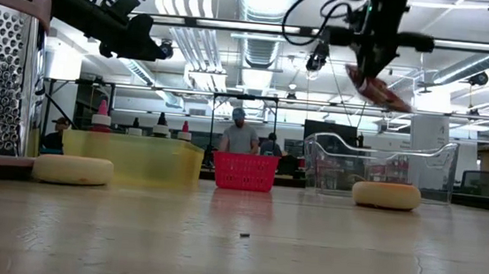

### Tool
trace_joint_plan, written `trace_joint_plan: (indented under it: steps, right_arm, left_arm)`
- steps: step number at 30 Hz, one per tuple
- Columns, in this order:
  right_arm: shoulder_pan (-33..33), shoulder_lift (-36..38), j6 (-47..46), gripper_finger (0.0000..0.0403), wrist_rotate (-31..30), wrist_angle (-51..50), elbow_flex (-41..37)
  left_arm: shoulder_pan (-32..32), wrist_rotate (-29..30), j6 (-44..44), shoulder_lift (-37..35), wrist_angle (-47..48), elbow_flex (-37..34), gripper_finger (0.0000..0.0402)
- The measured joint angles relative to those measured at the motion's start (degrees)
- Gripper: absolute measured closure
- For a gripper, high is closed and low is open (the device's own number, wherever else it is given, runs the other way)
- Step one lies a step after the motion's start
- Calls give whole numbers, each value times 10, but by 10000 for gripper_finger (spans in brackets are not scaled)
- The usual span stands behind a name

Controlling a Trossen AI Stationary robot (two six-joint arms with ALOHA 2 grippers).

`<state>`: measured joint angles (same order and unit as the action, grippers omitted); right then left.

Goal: Pick & Place Food Item
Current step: Put the red popcorn bag into the transparent bin

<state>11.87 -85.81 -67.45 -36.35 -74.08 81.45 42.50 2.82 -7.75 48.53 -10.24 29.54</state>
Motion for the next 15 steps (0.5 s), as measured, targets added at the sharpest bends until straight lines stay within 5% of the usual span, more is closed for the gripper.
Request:
trace_joint_plan:
  steps: [15]
  right_arm:
    - [152,4,141,390,100,194,-120]
  left_arm:
    - [0,0,0,0,0,0,179]
